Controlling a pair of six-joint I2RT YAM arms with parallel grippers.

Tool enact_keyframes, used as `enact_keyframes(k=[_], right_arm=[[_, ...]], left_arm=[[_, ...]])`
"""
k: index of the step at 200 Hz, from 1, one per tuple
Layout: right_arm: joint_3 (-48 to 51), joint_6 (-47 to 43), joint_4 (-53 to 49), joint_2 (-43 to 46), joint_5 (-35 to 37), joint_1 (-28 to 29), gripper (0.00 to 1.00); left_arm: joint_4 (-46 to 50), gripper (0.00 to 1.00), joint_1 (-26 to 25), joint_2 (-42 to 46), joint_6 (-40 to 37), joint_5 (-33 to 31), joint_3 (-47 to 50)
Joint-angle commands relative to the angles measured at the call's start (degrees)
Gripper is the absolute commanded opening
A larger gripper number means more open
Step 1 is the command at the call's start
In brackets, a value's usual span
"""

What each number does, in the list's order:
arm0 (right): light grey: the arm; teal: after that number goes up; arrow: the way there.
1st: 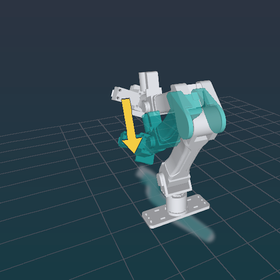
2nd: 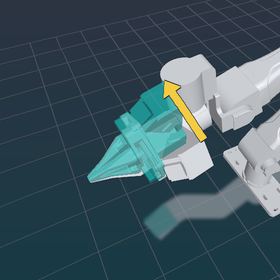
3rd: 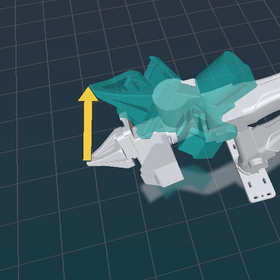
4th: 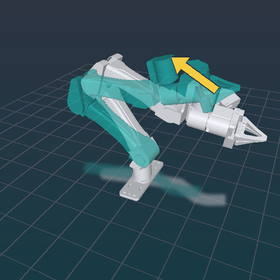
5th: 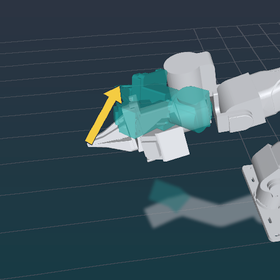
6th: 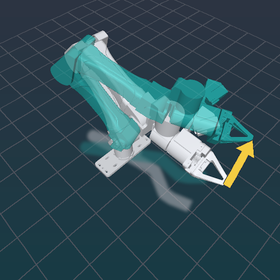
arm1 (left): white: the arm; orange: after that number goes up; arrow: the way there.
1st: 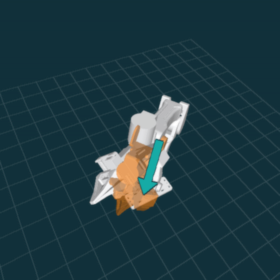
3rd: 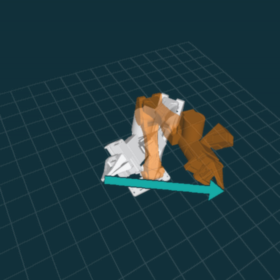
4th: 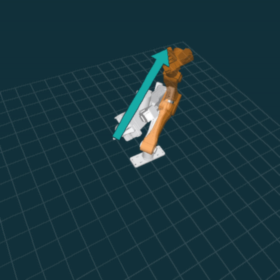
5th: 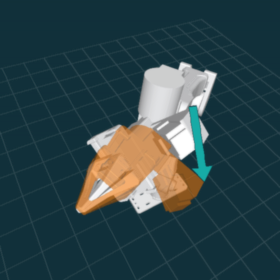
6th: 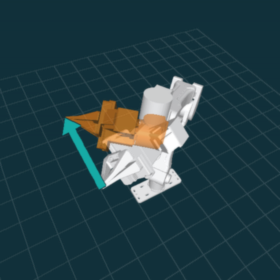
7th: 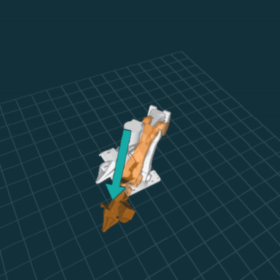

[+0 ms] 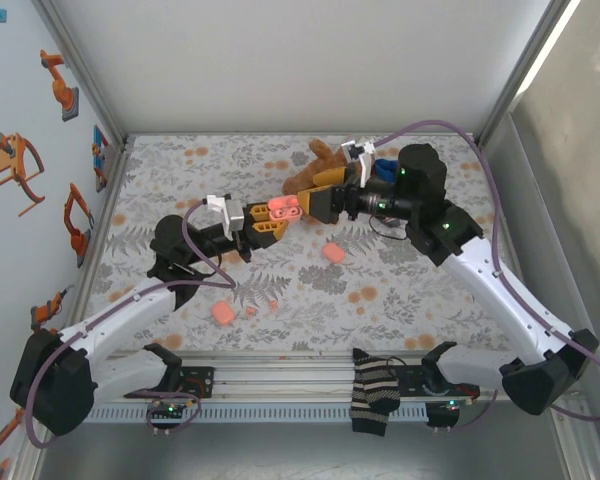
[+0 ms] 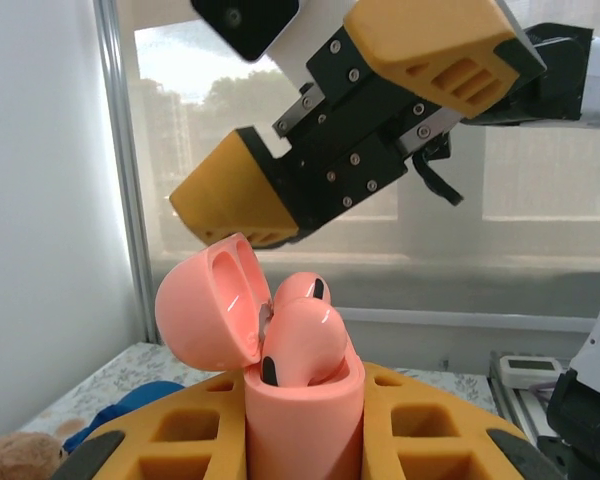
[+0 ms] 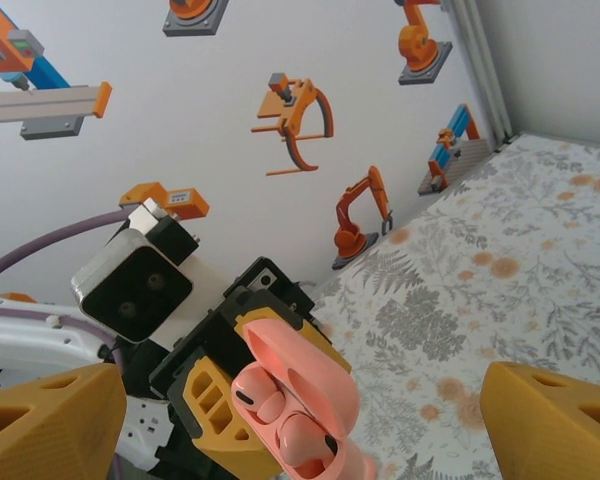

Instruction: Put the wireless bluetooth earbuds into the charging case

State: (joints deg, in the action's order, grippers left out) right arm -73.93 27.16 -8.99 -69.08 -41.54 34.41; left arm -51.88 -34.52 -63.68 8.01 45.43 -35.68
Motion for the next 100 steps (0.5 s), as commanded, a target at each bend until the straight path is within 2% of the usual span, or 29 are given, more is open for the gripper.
enact_keyframes(k=[1,54,100], right_arm=[[-0.5,2.6,3.3,-1.0,-5.5,-0.1,0.9],[-0.2,3.9,4.3,-2.4,-8.5,0.4,0.9],[-1.6,4.1,3.7,-3.4,-11.8,1.4,0.85]], left_arm=[[-5.3,0.0,-0.3,-1.2,-0.8,3.7,-2.6],[-10.2,0.0,-0.4,-4.8,1.5,5.0,-4.4],[-11.8,0.0,-0.3,-6.6,3.8,5.1,-5.2]])
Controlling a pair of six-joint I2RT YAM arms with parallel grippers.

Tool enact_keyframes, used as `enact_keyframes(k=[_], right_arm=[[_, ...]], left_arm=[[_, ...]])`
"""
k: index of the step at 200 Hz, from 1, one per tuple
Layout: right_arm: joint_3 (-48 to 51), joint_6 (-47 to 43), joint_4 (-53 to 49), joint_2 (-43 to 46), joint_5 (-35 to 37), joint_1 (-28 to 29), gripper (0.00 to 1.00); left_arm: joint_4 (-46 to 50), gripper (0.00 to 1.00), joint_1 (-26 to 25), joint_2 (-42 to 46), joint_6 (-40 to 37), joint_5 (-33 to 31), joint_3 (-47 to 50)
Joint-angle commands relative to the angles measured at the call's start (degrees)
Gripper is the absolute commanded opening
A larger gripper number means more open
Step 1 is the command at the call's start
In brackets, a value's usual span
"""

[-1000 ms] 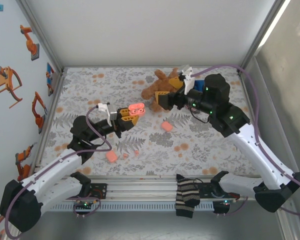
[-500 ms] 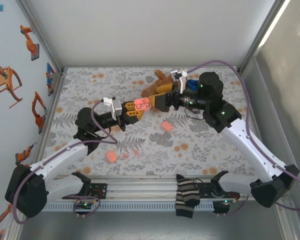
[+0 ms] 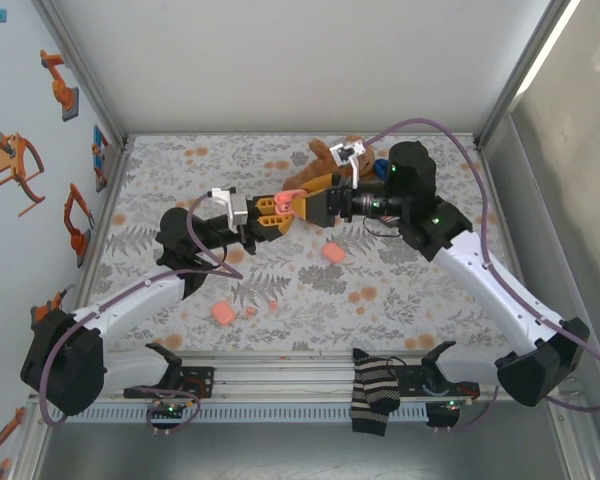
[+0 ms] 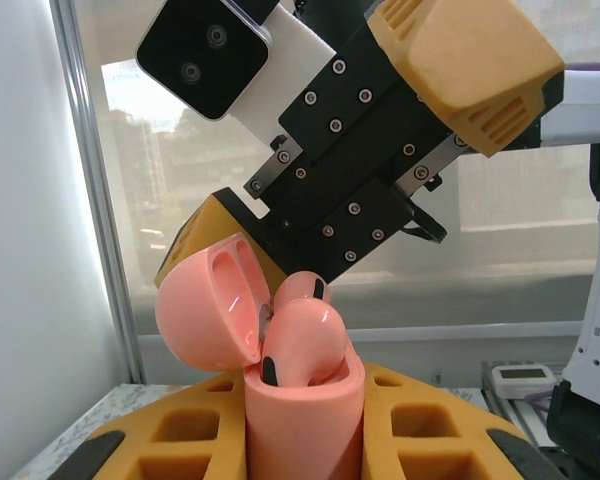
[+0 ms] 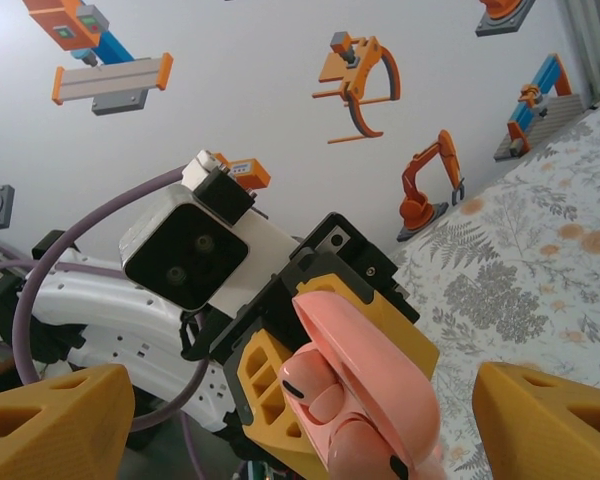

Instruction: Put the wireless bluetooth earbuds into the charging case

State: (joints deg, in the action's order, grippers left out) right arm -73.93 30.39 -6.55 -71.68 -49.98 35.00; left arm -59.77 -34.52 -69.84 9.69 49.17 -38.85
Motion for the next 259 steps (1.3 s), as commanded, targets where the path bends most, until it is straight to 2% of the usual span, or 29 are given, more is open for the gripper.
enact_keyframes(k=[1,168,200,259], right_arm=[[-1.6,0.8,1.3,-0.8,-3.4,0.9,0.85],[-0.3,-3.5,2.6,4.1,-1.4,1.4,0.82],[-0.1,-4.3,0.9,4.0,-0.1,1.4,0.82],[-2.5,-11.1,-6.5,4.4,4.1,1.4,0.82]], left_arm=[[-4.0,0.0,-0.3,-0.5,2.2,1.4,-2.0],[-0.1,0.0,-0.4,-0.4,2.7,1.1,-2.1],[-0.2,0.0,-0.3,-0.3,3.0,1.1,-2.1],[-1.3,0.0,-0.3,0.4,5.0,2.4,-1.8]])
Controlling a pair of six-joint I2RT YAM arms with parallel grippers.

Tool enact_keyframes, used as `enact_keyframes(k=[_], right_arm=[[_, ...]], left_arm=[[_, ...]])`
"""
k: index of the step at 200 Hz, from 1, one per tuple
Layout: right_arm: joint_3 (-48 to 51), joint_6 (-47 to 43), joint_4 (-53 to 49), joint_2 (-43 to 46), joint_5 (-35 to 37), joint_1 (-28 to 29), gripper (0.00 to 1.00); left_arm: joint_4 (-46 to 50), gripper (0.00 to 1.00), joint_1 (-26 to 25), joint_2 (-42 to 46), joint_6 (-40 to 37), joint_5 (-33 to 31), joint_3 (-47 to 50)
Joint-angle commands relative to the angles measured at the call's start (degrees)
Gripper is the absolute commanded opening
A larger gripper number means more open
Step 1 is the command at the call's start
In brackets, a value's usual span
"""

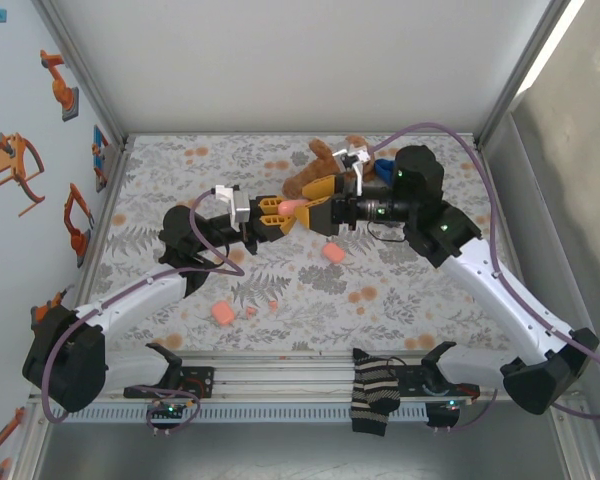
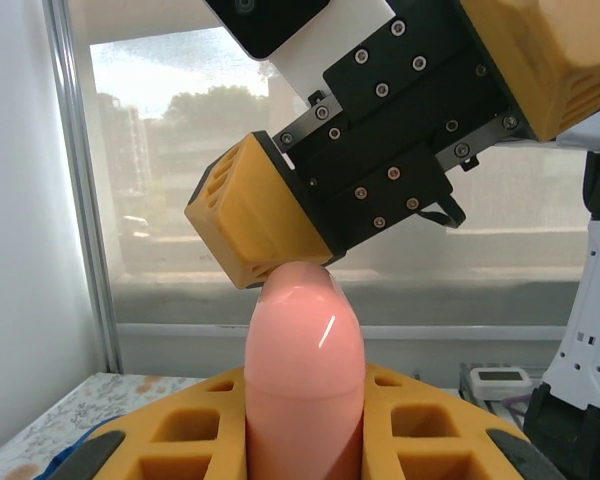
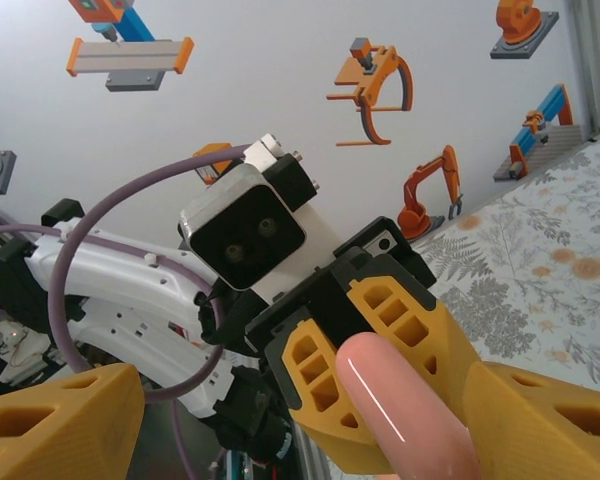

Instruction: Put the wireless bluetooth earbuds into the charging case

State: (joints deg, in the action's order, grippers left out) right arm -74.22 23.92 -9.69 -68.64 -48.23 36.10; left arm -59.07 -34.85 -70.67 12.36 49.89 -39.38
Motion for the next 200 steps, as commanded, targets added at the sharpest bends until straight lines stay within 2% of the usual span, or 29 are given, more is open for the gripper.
enact_keyframes(k=[1,62,98,200], right_arm=[[-2.2,-4.7,-3.5,1.4,2.5,0.3,0.82],[3.4,-19.9,-2.9,6.4,2.5,1.5,0.81],[3.0,-29.7,-6.3,5.7,1.7,4.0,0.75],[-0.4,-31.1,-7.5,1.1,1.7,5.6,0.41]], left_arm=[[-2.1,0.0,0.0,1.2,2.4,1.7,-1.3],[-4.3,0.0,0.0,4.2,6.7,3.4,1.6],[-4.8,0.0,0.0,5.0,8.8,4.4,1.8],[-6.2,0.0,-0.1,4.8,11.6,7.1,1.2]])
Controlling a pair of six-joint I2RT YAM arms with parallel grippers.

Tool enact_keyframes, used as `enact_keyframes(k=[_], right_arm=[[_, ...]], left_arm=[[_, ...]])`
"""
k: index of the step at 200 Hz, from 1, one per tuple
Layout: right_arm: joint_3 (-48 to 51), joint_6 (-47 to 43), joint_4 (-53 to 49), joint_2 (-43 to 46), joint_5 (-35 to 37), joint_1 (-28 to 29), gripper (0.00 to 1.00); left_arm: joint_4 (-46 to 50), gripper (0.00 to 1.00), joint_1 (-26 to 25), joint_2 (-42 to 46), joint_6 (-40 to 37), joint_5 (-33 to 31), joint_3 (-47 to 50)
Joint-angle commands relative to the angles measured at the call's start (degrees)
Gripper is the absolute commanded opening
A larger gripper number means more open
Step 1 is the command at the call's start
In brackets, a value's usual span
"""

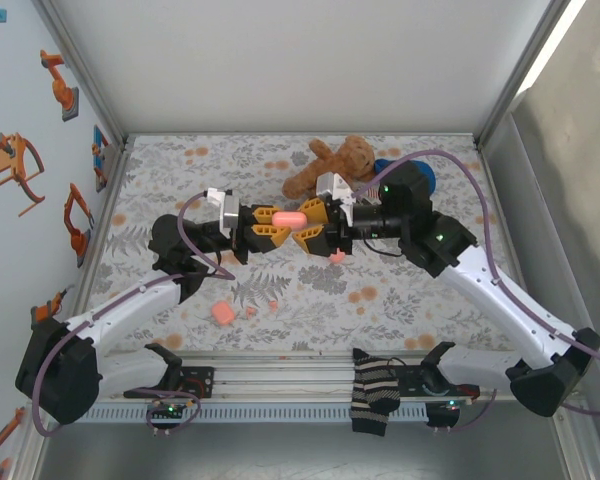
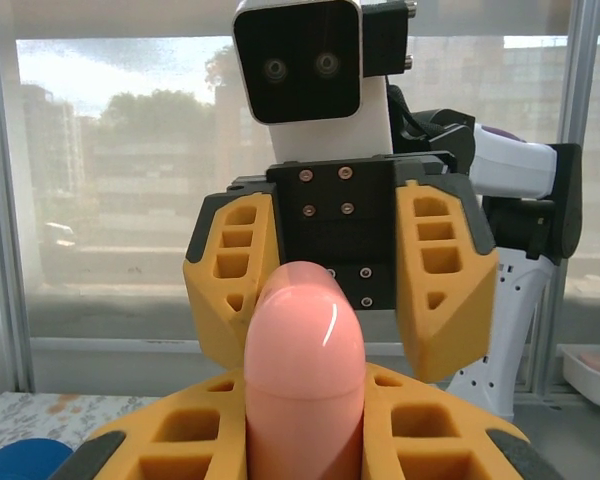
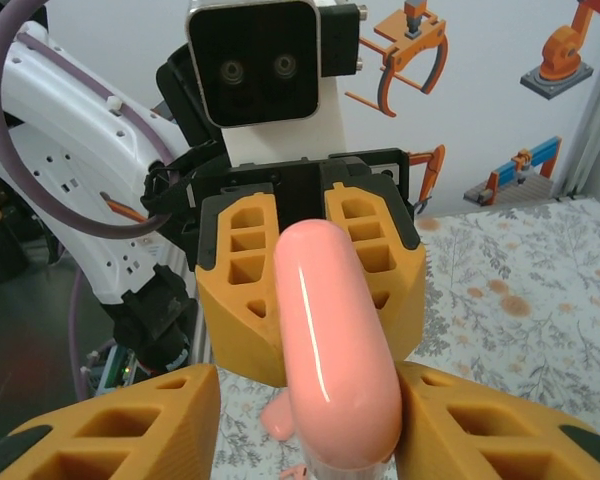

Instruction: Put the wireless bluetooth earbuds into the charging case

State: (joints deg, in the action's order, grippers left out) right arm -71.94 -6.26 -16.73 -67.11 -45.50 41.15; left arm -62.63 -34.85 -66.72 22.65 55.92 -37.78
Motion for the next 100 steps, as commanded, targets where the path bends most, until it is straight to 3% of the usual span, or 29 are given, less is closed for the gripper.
enact_keyframes(k=[1,69,100], right_arm=[[-2.7,-1.0,-0.5,-0.5,-1.0,0.6,0.41],[-2.7,-0.4,-0.5,0.0,-0.5,0.7,0.21],[-2.1,0.9,0.4,0.8,1.0,0.7,0.17]], left_arm=[[-2.6,0.0,-0.1,0.9,1.3,1.0,-0.4],[-1.8,0.01,0.0,1.1,0.7,0.9,-0.4],[1.7,0.14,-0.1,2.3,-1.8,0.6,-0.4]])
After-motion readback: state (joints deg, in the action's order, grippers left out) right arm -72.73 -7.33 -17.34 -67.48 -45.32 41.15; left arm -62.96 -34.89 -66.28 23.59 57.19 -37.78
